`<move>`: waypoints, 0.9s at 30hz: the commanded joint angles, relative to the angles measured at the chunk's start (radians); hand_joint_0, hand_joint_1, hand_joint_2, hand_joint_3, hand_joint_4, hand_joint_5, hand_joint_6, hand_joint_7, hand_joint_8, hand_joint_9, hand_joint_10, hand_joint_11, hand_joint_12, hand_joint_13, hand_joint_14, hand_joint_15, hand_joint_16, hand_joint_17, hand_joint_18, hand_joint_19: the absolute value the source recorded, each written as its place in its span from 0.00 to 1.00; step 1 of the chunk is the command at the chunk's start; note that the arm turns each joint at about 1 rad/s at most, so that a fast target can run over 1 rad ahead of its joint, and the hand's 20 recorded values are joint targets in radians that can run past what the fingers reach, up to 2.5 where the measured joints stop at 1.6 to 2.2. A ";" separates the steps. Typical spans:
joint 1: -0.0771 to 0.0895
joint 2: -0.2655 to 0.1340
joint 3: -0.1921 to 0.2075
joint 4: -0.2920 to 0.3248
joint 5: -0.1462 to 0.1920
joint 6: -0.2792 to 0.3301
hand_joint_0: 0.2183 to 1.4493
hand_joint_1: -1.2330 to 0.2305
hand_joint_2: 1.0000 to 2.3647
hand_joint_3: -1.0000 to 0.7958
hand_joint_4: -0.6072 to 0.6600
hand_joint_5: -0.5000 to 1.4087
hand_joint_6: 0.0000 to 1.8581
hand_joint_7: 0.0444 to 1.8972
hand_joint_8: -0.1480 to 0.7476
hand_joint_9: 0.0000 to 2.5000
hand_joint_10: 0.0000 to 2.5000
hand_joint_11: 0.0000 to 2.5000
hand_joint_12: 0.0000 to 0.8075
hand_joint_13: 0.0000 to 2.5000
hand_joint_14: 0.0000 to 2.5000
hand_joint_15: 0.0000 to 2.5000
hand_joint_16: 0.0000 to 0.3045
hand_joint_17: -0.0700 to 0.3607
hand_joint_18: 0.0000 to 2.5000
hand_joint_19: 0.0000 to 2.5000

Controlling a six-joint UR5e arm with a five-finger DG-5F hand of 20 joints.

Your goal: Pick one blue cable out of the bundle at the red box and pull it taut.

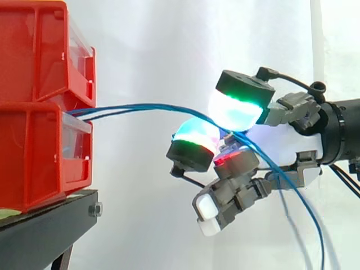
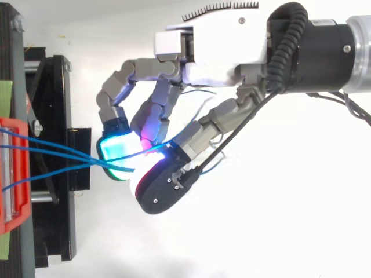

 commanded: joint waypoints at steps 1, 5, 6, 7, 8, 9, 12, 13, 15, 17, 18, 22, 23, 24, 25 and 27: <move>-0.002 -0.001 0.007 -0.004 -0.001 -0.001 0.44 0.17 0.00 0.28 0.49 0.19 0.48 0.52 0.60 0.45 0.00 0.47 0.48 0.33 0.00 0.15 0.18 0.46 0.26 0.08; -0.002 -0.001 0.007 -0.009 -0.001 -0.001 0.30 0.17 0.00 0.28 0.59 0.19 0.48 0.48 0.60 0.45 0.00 0.47 0.48 0.32 0.01 0.16 0.18 0.46 0.25 0.10; -0.002 -0.001 0.007 -0.009 -0.001 -0.002 0.24 0.19 0.00 0.28 0.58 0.20 0.48 0.46 0.62 0.45 0.00 0.47 0.50 0.32 0.00 0.16 0.19 0.47 0.25 0.11; -0.002 -0.001 0.007 -0.009 -0.001 -0.002 0.23 0.20 0.00 0.28 0.58 0.20 0.48 0.46 0.62 0.45 0.00 0.46 0.51 0.33 0.00 0.16 0.20 0.47 0.25 0.11; -0.002 -0.001 0.007 -0.009 -0.001 -0.002 0.20 0.24 0.00 0.28 0.57 0.20 0.48 0.45 0.64 0.46 0.00 0.46 0.53 0.33 0.00 0.16 0.21 0.49 0.26 0.11; -0.002 -0.001 0.007 -0.009 -0.001 -0.002 0.18 0.28 0.00 0.28 0.58 0.20 0.48 0.44 0.66 0.46 0.00 0.45 0.54 0.33 0.00 0.16 0.22 0.50 0.26 0.11; -0.002 -0.001 0.007 -0.009 -0.001 -0.002 0.18 0.37 0.00 0.28 0.57 0.20 0.48 0.44 0.67 0.47 0.00 0.45 0.55 0.33 0.00 0.16 0.22 0.51 0.26 0.12; -0.002 -0.001 0.007 -0.009 0.001 -0.002 0.19 0.37 0.00 0.28 0.56 0.20 0.48 0.44 0.66 0.47 0.00 0.45 0.54 0.33 0.00 0.16 0.21 0.50 0.26 0.12; -0.002 -0.001 0.007 -0.009 0.001 -0.002 0.23 0.38 0.00 0.28 0.56 0.20 0.48 0.45 0.63 0.46 0.00 0.45 0.52 0.32 0.01 0.16 0.20 0.48 0.24 0.13; -0.002 -0.001 0.007 -0.009 0.002 -0.002 0.26 0.36 0.00 0.28 0.55 0.20 0.48 0.46 0.62 0.46 0.00 0.45 0.51 0.32 0.01 0.16 0.19 0.47 0.23 0.13; -0.002 -0.001 0.007 -0.009 0.002 -0.002 0.27 0.35 0.00 0.31 0.55 0.20 0.48 0.47 0.61 0.46 0.00 0.45 0.51 0.32 0.00 0.17 0.19 0.47 0.23 0.14; -0.003 -0.001 0.007 -0.010 -0.001 -0.004 0.29 0.32 0.01 0.37 0.55 0.20 0.48 0.48 0.61 0.46 0.00 0.46 0.50 0.32 0.01 0.17 0.19 0.46 0.23 0.14; -0.002 -0.001 0.007 -0.010 -0.001 -0.004 0.30 0.31 0.01 0.38 0.55 0.20 0.48 0.49 0.61 0.46 0.00 0.47 0.50 0.32 0.00 0.16 0.19 0.46 0.23 0.14; -0.002 -0.001 0.007 -0.010 -0.001 -0.004 0.31 0.30 0.01 0.39 0.56 0.20 0.48 0.49 0.61 0.46 0.00 0.46 0.50 0.32 0.01 0.17 0.19 0.46 0.23 0.14; -0.002 -0.001 0.007 -0.010 -0.001 -0.005 0.31 0.29 0.01 0.39 0.56 0.20 0.48 0.49 0.61 0.46 0.00 0.46 0.50 0.33 0.01 0.17 0.18 0.46 0.23 0.13; -0.002 -0.001 0.005 -0.010 -0.002 -0.004 0.32 0.27 0.01 0.41 0.58 0.20 0.48 0.48 0.61 0.46 0.00 0.47 0.49 0.33 0.01 0.17 0.18 0.46 0.24 0.13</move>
